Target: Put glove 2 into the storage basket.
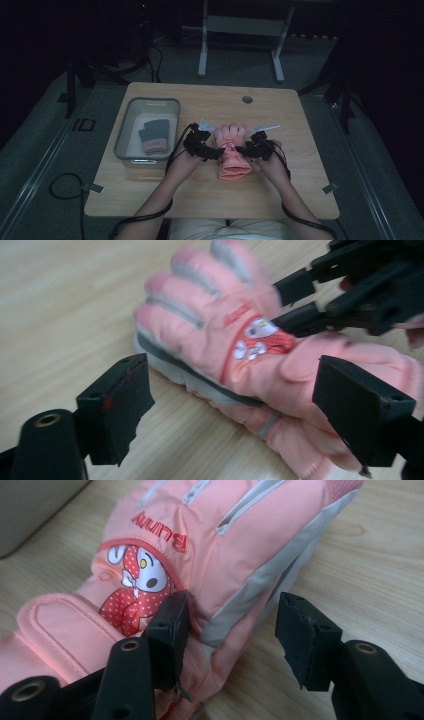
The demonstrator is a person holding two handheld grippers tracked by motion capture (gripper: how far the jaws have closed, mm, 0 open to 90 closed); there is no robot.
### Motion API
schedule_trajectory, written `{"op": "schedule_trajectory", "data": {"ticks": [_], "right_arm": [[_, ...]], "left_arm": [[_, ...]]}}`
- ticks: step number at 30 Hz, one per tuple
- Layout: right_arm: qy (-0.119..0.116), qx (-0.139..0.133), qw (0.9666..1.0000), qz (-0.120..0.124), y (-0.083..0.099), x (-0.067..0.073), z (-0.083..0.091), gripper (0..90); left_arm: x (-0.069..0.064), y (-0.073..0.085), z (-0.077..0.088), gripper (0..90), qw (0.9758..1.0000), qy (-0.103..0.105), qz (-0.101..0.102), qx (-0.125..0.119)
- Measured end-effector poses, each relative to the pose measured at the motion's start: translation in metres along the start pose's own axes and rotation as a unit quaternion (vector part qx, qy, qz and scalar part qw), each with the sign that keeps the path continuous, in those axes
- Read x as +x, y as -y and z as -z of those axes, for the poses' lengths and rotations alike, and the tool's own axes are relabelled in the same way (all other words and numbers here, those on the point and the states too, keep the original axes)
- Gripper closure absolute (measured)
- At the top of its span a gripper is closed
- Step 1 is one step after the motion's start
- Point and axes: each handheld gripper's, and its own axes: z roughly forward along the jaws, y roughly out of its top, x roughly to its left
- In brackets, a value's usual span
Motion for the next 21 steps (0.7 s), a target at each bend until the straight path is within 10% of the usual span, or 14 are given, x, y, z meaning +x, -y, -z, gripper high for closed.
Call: {"op": "schedule_trajectory", "data": {"ticks": [13,21], "right_arm": [[-0.007,0.022,0.9997,0.010,-0.002,0.000,-0.008,47.2],[-0.056,0.017,0.9975,-0.038,0.002,-0.005,-0.018,54.7]], "left_arm": [[0.025,0.008,-0.050,20.6,0.9901,0.035,0.119,0.066],[0.029,0.016,-0.059,49.8,0.9828,0.091,0.147,0.065]]}}
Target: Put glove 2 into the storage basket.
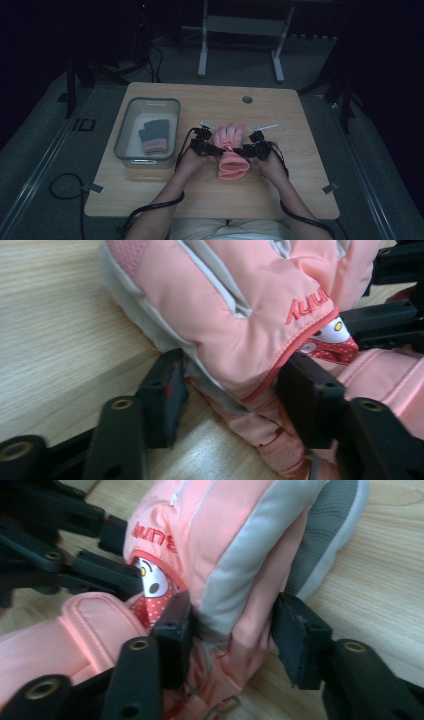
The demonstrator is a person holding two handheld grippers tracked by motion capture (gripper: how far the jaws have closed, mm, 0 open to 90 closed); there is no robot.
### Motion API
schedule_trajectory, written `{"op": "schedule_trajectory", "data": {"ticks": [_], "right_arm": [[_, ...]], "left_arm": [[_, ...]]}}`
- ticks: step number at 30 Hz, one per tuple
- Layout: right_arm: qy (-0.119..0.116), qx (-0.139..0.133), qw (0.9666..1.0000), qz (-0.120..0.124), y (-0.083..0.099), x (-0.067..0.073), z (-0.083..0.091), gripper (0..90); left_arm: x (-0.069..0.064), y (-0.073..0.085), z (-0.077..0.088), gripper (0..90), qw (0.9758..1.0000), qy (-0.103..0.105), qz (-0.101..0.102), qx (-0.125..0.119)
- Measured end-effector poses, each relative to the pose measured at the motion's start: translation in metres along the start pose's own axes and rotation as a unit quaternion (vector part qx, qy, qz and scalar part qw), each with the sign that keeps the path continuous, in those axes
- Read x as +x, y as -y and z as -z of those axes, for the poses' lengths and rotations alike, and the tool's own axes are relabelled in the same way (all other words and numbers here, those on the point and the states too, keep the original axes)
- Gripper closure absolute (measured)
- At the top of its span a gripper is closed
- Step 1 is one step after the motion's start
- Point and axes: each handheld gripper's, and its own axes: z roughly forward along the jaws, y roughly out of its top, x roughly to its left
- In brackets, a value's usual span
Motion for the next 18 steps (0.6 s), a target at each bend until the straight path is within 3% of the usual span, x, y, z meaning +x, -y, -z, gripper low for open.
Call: {"op": "schedule_trajectory", "data": {"ticks": [5,8,15,18], "right_arm": [[0.002,-0.006,1.0000,0.000,0.000,0.004,-0.001,60.0],[0.007,-0.018,0.9998,-0.001,0.002,0.008,0.000,65.6],[-0.003,-0.047,0.9988,-0.018,0.002,0.012,0.010,69.4],[0.001,-0.061,0.9981,-0.009,-0.001,0.017,0.018,69.9]], "left_arm": [[-0.002,0.000,0.000,67.4,1.0000,0.004,-0.009,0.001],[-0.009,-0.001,0.002,76.0,0.9994,-0.006,-0.033,0.001],[-0.020,-0.005,0.013,79.8,0.9982,-0.010,-0.060,-0.004],[-0.024,-0.008,0.023,80.2,0.9976,-0.008,-0.065,-0.020]]}}
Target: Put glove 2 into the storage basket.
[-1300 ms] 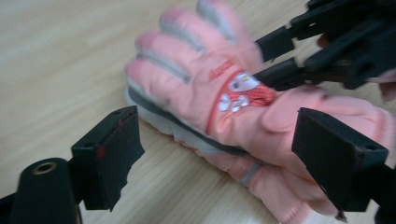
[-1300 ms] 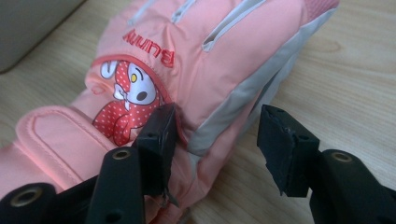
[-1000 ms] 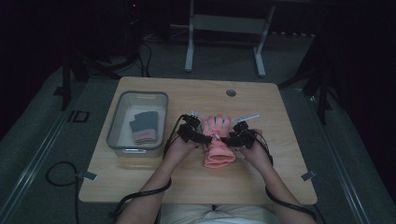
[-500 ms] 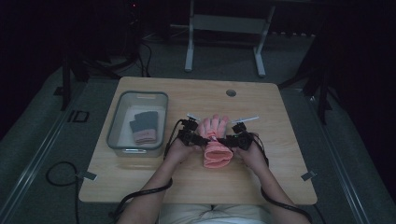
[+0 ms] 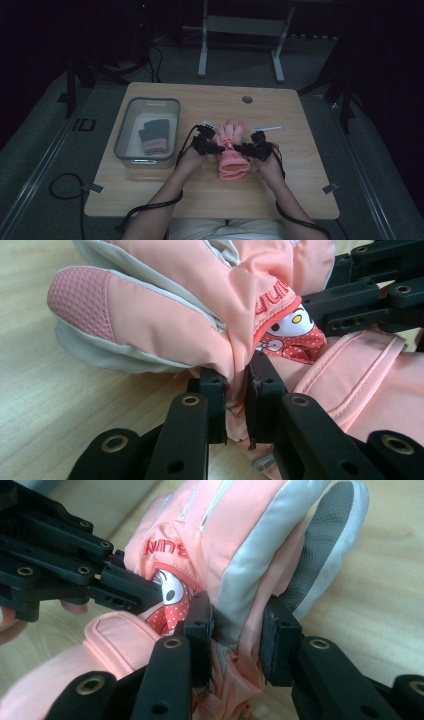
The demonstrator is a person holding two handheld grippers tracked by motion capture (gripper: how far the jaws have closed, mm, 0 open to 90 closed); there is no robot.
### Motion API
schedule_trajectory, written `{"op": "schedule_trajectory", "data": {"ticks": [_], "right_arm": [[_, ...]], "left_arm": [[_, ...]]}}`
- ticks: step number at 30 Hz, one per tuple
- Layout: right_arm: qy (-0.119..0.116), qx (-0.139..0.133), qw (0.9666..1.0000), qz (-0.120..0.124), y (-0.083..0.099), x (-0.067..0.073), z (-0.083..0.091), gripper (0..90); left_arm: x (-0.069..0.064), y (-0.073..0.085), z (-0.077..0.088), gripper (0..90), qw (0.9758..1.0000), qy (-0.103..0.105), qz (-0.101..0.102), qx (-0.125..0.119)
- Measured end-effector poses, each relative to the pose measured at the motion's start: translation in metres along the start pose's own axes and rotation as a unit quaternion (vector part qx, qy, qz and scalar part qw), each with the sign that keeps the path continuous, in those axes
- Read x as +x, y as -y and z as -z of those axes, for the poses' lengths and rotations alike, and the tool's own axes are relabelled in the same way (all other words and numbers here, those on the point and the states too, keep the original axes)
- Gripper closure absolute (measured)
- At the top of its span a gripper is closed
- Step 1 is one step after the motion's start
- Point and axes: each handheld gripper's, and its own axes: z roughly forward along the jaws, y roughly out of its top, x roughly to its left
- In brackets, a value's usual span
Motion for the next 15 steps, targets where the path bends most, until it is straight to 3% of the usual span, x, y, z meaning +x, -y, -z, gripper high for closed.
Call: {"op": "schedule_trajectory", "data": {"ticks": [3,4,5,8,15], "right_arm": [[-0.003,-0.009,1.0000,0.002,-0.004,0.004,0.006,69.9],[-0.003,-0.009,1.0000,0.002,-0.004,0.004,0.006,69.9],[-0.007,-0.025,0.9996,0.012,-0.014,0.010,0.018,69.9],[-0.009,-0.037,0.9991,0.017,-0.024,0.017,0.027,69.9],[-0.023,-0.049,0.9982,0.024,-0.040,0.032,0.028,69.9]], "left_arm": [[-0.002,-0.002,0.004,80.3,1.0000,0.001,-0.003,-0.005],[-0.006,-0.006,0.015,80.3,0.9998,0.003,-0.002,-0.017],[-0.010,-0.011,0.025,80.2,0.9997,0.001,-0.008,-0.025],[-0.014,-0.019,0.038,80.2,0.9994,-0.007,-0.017,-0.029],[-0.012,-0.024,0.065,80.2,0.9989,-0.029,-0.023,-0.028]]}}
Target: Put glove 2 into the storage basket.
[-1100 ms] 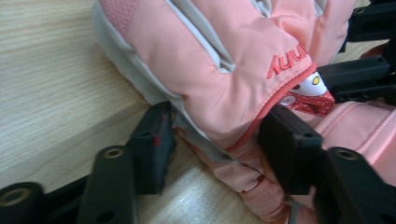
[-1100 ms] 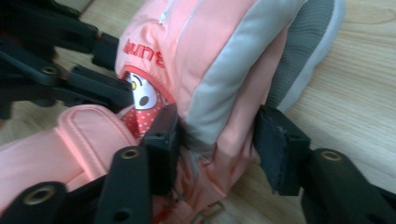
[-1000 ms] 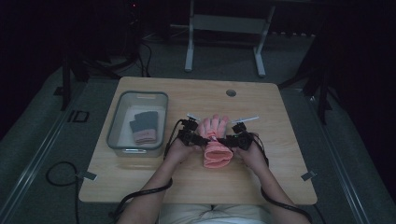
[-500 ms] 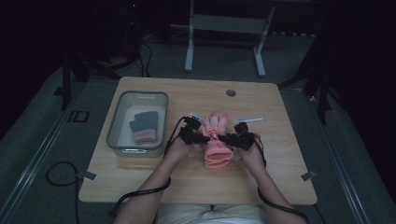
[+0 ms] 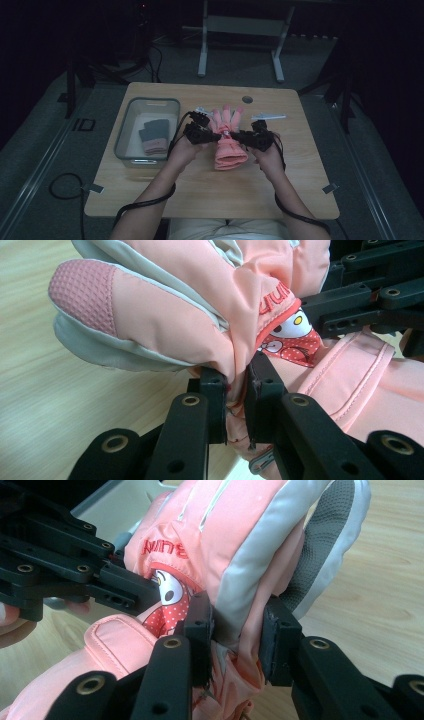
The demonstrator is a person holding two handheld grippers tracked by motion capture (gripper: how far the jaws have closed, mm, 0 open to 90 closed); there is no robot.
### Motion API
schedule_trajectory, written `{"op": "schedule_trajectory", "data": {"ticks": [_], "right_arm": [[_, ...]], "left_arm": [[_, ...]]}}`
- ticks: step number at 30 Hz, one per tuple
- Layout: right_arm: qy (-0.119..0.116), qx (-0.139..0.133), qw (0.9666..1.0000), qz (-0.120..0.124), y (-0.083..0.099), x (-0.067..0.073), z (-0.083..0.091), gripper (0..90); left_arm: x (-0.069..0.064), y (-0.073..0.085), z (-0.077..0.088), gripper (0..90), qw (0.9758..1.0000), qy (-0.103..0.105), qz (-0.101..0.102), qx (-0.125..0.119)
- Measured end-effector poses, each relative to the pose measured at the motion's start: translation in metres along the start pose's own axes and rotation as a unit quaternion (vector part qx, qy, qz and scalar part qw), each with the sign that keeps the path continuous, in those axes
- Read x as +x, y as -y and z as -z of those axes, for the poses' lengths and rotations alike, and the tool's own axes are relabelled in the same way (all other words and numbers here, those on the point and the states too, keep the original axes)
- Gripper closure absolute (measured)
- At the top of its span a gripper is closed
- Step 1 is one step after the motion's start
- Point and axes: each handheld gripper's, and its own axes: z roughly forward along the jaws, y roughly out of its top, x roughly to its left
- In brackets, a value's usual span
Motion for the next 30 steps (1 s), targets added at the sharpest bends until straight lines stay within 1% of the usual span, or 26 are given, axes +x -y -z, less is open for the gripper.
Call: {"op": "schedule_trajectory", "data": {"ticks": [4,5,6,7,8,9,10,11,12,13,16,17,24,30], "right_arm": [[-0.007,-0.003,0.9999,0.007,-0.010,0.010,-0.005,69.8],[-0.007,-0.003,0.9999,0.007,-0.010,0.010,-0.005,69.8],[-0.008,-0.004,0.9999,0.010,-0.013,0.013,-0.005,69.9],[-0.012,-0.006,0.9998,0.015,-0.020,0.019,-0.006,69.9],[-0.014,-0.009,0.9997,0.018,-0.024,0.022,-0.006,69.8],[-0.015,-0.010,0.9996,0.021,-0.028,0.025,-0.006,69.8],[-0.018,-0.012,0.9995,0.024,-0.031,0.028,-0.007,69.8],[-0.018,-0.012,0.9995,0.024,-0.031,0.028,-0.007,69.8],[-0.020,-0.013,0.9994,0.026,-0.035,0.031,-0.007,69.8],[-0.022,-0.016,0.9990,0.034,-0.042,0.038,-0.009,69.8],[-0.027,-0.019,0.9985,0.043,-0.052,0.047,-0.014,69.8],[-0.028,-0.020,0.9984,0.044,-0.054,0.050,-0.015,69.8],[-0.043,-0.019,0.9975,0.053,-0.069,0.070,-0.035,69.8],[-0.053,-0.013,0.9961,0.069,-0.079,0.089,-0.053,69.8]], "left_arm": [[0.005,-0.001,0.016,80.1,0.9999,-0.007,0.004,-0.008],[0.005,-0.001,0.016,80.1,0.9999,-0.007,0.004,-0.008],[0.006,-0.002,0.021,80.1,0.9999,-0.011,0.003,-0.009],[0.007,-0.004,0.030,80.2,0.9998,-0.016,0.001,-0.013],[0.007,-0.004,0.030,80.2,0.9998,-0.016,0.001,-0.013],[0.008,-0.007,0.040,80.2,0.9996,-0.024,-0.001,-0.015],[0.008,-0.008,0.046,80.2,0.9995,-0.027,-0.001,-0.017],[0.008,-0.008,0.046,80.1,0.9995,-0.027,-0.001,-0.017],[0.008,-0.008,0.046,80.1,0.9995,-0.027,-0.001,-0.017],[0.011,-0.010,0.059,80.2,0.9990,-0.038,-0.003,-0.022],[0.015,-0.011,0.072,80.2,0.9985,-0.049,-0.003,-0.023],[0.017,-0.011,0.077,80.2,0.9982,-0.055,-0.003,-0.023],[0.031,-0.004,0.100,80.2,0.9968,-0.075,0.010,-0.026],[0.045,0.005,0.119,80.1,0.9953,-0.089,0.025,-0.029]]}}
